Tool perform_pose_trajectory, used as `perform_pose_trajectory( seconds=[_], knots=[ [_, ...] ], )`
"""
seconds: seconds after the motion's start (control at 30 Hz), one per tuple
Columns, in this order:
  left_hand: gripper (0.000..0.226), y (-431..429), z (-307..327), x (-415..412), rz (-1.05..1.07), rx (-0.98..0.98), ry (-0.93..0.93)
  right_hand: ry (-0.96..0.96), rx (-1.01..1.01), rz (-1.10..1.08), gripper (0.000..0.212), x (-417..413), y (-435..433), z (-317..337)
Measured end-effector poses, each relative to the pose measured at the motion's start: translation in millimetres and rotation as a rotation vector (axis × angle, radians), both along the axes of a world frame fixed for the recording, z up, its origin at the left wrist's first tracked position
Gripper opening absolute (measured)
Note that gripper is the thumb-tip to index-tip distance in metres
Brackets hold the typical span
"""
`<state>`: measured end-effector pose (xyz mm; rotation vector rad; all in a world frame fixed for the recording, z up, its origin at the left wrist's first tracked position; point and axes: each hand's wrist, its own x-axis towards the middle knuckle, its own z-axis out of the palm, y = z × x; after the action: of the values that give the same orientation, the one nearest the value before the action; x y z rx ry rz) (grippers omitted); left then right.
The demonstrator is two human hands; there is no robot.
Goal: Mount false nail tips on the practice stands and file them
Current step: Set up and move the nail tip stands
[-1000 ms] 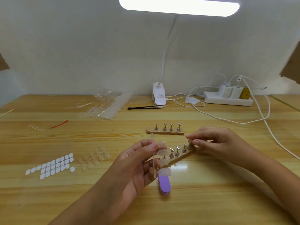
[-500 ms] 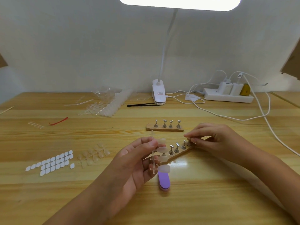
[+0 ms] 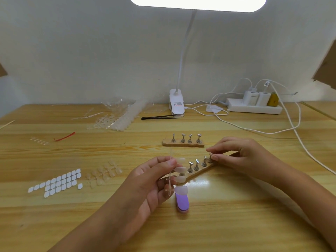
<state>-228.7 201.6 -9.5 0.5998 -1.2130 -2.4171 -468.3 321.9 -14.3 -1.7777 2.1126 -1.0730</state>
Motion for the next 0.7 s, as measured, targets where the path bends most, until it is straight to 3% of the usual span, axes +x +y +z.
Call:
perform_pose_trajectory(
  seconds=[0.1,0.2,0.3,0.4,0.5,0.7],
  knots=[
    [0.025,0.7,0.8,1.4,-0.014,-0.023,-0.008,-0.059,-0.069,-0.053,0.031,1.6,1.8,3.5],
    [0.025,2.2,1.4,1.9,-0.007,-0.063,-0.019,-0.068,-0.222,-0.136,0.026,8.5,3.1,11.9],
    [0.021,4.5,0.9,1.4,0.003,-0.141,-0.039,-0.214,-0.302,-0.083,0.021,27.6,1.3,20.7],
    [0.019,5.9,0.0,0.9,0.014,-0.200,-0.039,-0.322,-0.213,0.071,0.021,53.5,-1.4,26.7],
    [0.017,6.6,-0.3,1.5,0.009,-0.230,-0.019,-0.243,-0.110,0.188,0.021,73.6,-4.4,26.4],
    [0.024,5.0,-2.7,1.5,0.014,-0.205,0.022,-0.258,-0.165,0.122,0.009,84.5,-8.9,20.1]
  ],
)
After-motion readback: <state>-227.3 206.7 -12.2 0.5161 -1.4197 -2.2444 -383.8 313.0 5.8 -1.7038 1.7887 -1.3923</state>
